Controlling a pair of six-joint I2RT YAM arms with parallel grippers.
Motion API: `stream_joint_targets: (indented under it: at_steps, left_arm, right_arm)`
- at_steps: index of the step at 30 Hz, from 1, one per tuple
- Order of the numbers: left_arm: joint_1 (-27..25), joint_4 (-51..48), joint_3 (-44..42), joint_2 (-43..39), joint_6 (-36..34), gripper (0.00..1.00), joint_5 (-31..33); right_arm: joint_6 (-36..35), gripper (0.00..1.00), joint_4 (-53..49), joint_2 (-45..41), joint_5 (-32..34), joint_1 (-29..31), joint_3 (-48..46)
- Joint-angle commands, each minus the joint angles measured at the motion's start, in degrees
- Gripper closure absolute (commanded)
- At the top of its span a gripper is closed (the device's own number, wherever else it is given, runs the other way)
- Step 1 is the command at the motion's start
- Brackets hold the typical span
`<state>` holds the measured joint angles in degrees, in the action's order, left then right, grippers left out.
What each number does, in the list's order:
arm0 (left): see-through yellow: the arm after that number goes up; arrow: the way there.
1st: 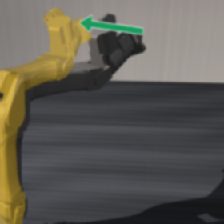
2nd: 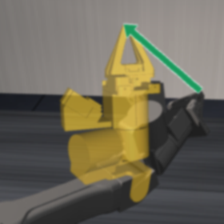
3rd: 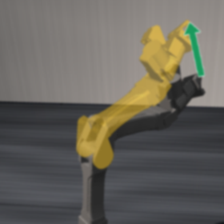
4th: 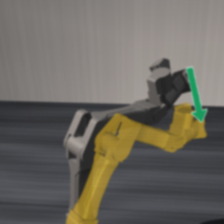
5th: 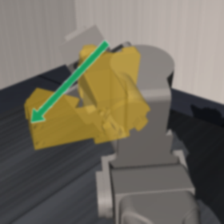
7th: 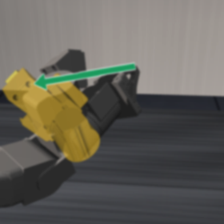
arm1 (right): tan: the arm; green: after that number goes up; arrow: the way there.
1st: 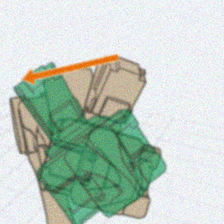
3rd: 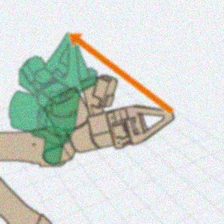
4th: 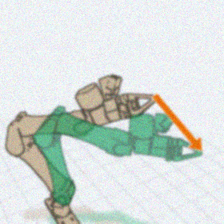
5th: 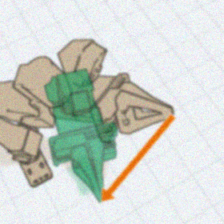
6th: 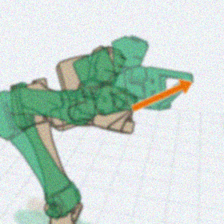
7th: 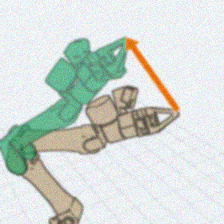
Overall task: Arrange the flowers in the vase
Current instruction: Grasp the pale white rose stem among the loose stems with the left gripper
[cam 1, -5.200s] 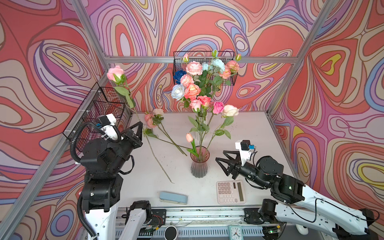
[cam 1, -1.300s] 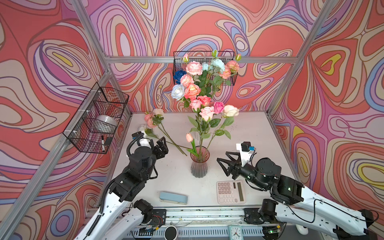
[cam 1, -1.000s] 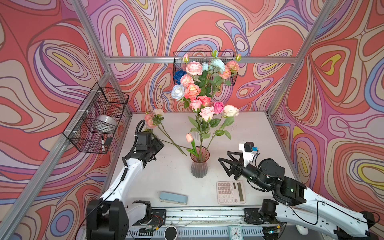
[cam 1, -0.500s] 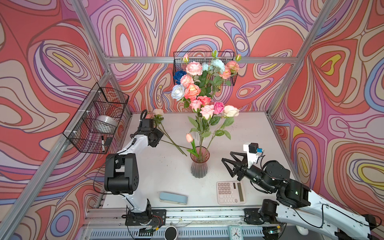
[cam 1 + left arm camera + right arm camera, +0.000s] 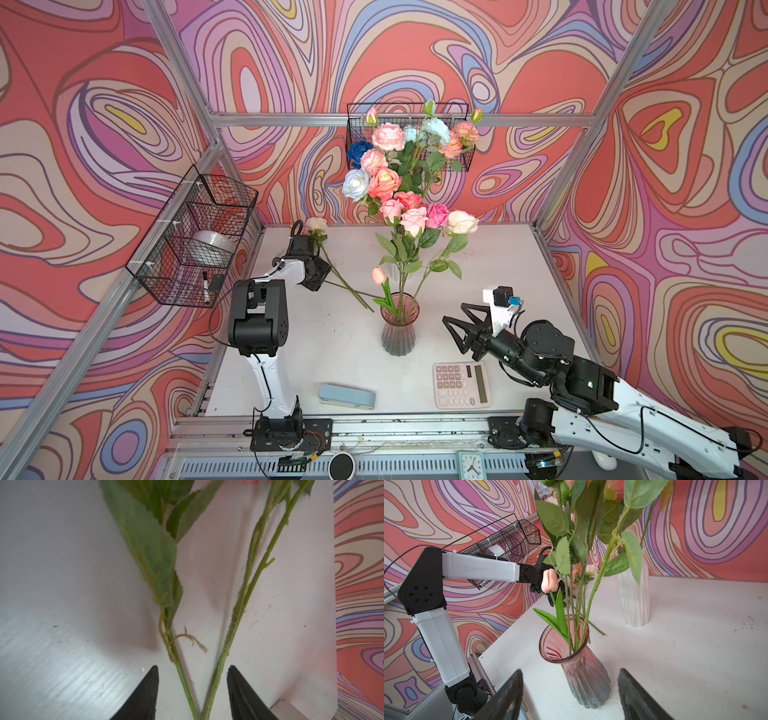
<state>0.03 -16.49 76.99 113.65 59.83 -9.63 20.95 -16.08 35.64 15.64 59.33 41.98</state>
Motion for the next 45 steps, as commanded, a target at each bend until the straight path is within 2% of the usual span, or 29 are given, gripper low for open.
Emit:
stream_joint_targets:
  at_steps: [1,5,9,18,22,26,33,36,41,45]
  left_arm:
    - [-0.38,0.93,2.2,2.18,-0.06,0.5,-0.97]
    - [-0.65,3.95,-2.43,0.0,2.9,0.52,0.06]
    - [-1.08,2.37,-4.85,-3.74,3.55,0.49,3.8]
    - [-1.32,-4.13,-0.43,1.18,4.68,0.52,4.22]
    - [-1.35,-12.79,6.24,5.26,4.53,0.52,4.55]
    - [-1.52,-24.35,14.29,9.5,2.58,0.57,7.4]
    - [-1.77,-29.05,17.01,13.09,2.14,0.69,6.69]
    - [-2.53,-32.52,19.52,14.7,0.93,0.74,8.54]
    - [-2.85,-32.18,18.43,13.75,1.85,0.84,9.44]
    - [-2.85,-28.59,15.39,9.37,2.48,0.9,9.66]
  right_arm:
    - [-1.18,0.26,-0.48,0.97,1.03,0.11,-0.04]
    - [-1.42,0.26,-0.1,0.84,1.72,0.13,-0.29]
    - [-1.44,0.25,0.32,0.7,2.12,0.11,-0.67]
    - [-1.45,0.25,0.18,0.69,2.24,0.09,-0.88]
    - [-1.63,0.25,-0.36,0.08,3.04,0.09,-0.76]
    - [-1.79,0.25,-0.29,-1.13,3.7,0.11,-1.3]
    - [-1.88,0.25,-1.15,-2.81,5.1,0.08,-1.72]
    - [-1.89,0.25,-1.48,-3.75,5.1,0.08,-1.85]
    - [-1.53,0.25,-1.83,-5.58,5.26,0.13,-2.42]
    - [-1.53,0.25,-2.28,-6.28,5.39,0.09,-2.15]
